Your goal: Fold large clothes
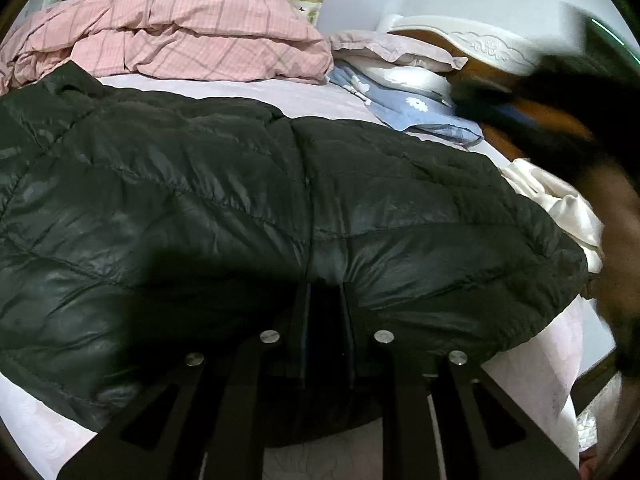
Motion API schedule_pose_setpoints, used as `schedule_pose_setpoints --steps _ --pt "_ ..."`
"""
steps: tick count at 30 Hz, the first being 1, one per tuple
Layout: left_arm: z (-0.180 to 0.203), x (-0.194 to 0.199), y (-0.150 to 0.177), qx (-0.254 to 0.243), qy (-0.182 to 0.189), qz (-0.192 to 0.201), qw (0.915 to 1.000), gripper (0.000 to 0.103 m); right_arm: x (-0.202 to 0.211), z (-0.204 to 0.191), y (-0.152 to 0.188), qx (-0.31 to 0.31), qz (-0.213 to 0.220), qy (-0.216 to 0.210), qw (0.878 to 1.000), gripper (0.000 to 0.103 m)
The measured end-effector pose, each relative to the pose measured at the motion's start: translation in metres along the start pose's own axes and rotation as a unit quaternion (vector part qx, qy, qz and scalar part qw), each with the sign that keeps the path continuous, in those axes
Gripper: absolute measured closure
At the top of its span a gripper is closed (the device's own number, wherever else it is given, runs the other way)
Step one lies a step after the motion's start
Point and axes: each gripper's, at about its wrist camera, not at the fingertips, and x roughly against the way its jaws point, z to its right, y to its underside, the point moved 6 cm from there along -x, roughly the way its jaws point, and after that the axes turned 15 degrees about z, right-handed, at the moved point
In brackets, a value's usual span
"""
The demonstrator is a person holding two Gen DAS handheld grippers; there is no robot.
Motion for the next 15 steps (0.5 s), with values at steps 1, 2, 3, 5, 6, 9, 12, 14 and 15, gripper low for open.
schedule_pose_setpoints --steps 1,2,3,5,6,9,12,14,15 --pt "0.000 0.000 0.000 0.002 0.001 0.000 1.0000 0.087 0.023 0.008 0.004 -0.010 0.023 0.007 1.000 0.082" --pt "0.000 0.001 0.000 0.002 0.002 0.000 1.0000 0.087 0.049 0.020 0.010 -0.029 0.046 0.017 0.998 0.070" --pt "0.000 0.001 0.000 0.001 0.001 -0.001 1.0000 0.087 0.079 0.038 0.022 -0.067 0.072 0.032 0.995 0.039" --pt "0.000 0.002 0.000 0.001 0.001 0.000 1.0000 0.087 0.119 0.068 0.051 -0.145 0.105 0.054 0.982 0.022" --pt "0.000 0.002 0.000 0.000 0.001 0.000 1.0000 0.087 0.139 0.088 0.073 -0.200 0.107 0.070 0.971 0.022" --pt "0.000 0.001 0.000 0.000 0.001 0.000 1.0000 0.087 0.174 0.130 0.110 -0.317 0.155 0.102 0.930 0.020" --pt "0.000 0.001 0.000 0.001 0.002 -0.001 1.0000 0.087 0.158 0.138 0.116 -0.296 0.146 0.111 0.937 0.016" --pt "0.000 0.001 0.000 0.001 0.002 0.000 1.0000 0.087 0.136 0.138 0.115 -0.278 0.129 0.104 0.946 0.016" --pt "0.000 0.001 0.000 0.000 0.001 0.000 1.0000 0.087 0.130 0.138 0.108 -0.259 0.143 0.111 0.949 0.016"
